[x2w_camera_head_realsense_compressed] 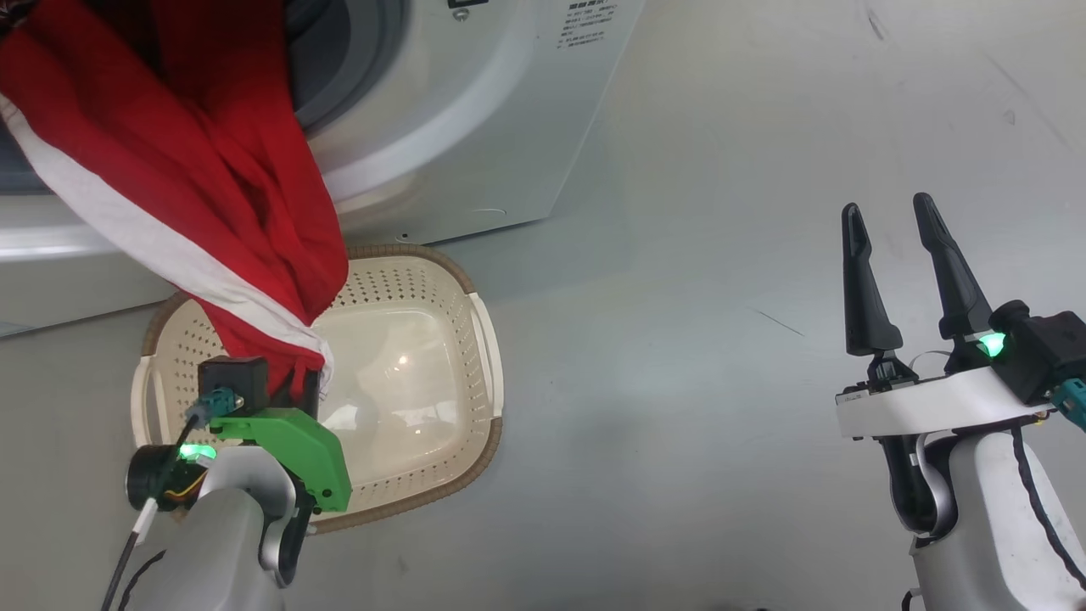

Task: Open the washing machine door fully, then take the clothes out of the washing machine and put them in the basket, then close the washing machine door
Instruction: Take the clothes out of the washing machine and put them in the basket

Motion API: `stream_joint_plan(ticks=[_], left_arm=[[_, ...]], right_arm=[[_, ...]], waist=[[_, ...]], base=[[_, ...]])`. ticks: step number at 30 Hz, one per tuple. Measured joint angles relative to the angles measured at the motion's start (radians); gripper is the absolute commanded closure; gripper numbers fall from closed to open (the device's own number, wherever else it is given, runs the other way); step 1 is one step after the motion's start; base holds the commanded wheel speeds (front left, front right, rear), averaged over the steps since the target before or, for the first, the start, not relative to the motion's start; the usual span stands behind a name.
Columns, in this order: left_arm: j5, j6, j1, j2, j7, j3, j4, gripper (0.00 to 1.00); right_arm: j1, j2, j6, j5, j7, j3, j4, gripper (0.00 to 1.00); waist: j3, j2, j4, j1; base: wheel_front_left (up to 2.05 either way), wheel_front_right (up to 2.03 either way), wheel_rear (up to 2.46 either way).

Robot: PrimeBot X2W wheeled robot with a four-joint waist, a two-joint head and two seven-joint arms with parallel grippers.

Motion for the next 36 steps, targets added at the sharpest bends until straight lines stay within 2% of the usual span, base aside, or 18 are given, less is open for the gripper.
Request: stream_joint_plan(ticks=[2, 3, 4, 20, 29, 36], left_arm=[[-0.001, 0.000, -0.014, 0.000, 0.003, 0.004, 0.036, 0.98], [-0.002, -0.001, -0.018, 0.000, 0.003, 0.004, 0.053, 0.44], [-0.003, -0.002, -0.023, -0.001, 0.003, 0.004, 0.069, 0.00], [-0.006, -0.017, -0.070, -0.005, -0.078, 0.007, 0.204, 0.00], [-0.012, -0.019, -0.071, -0.008, -0.208, 0.024, 0.196, 0.00], [-0.017, -0.019, -0.070, -0.010, -0.235, 0.036, 0.155, 0.00]], right_arm=[[-0.003, 0.001, 0.000, 0.000, 0.000, 0.001, 0.001, 0.00], [-0.005, 0.003, 0.000, 0.002, 0.000, -0.001, 0.002, 0.00], [-0.006, 0.003, 0.000, 0.005, 0.000, -0.002, 0.002, 0.00], [-0.012, 0.006, 0.000, 0.007, 0.000, -0.038, 0.014, 0.00], [-0.010, 0.005, 0.000, 0.004, 0.000, -0.060, 0.029, 0.00], [0.014, -0.005, 0.000, -0.008, 0.000, -0.074, 0.043, 0.00]], waist=[[0.007, 0.0000, -0.008, 0.0000], [0.010, 0.0000, -0.013, 0.0000], [0.013, 0.0000, -0.016, 0.0000], [0.002, 0.0000, -0.005, 0.0000], [-0.040, 0.0000, 0.027, 0.0000], [-0.085, 0.0000, 0.062, 0.0000]], base=[[0.00, 0.00, 0.00], [0.00, 0.00, 0.00], [0.00, 0.00, 0.00], [0.00, 0.00, 0.00], [0.00, 0.00, 0.00], [0.00, 0.00, 0.00]])
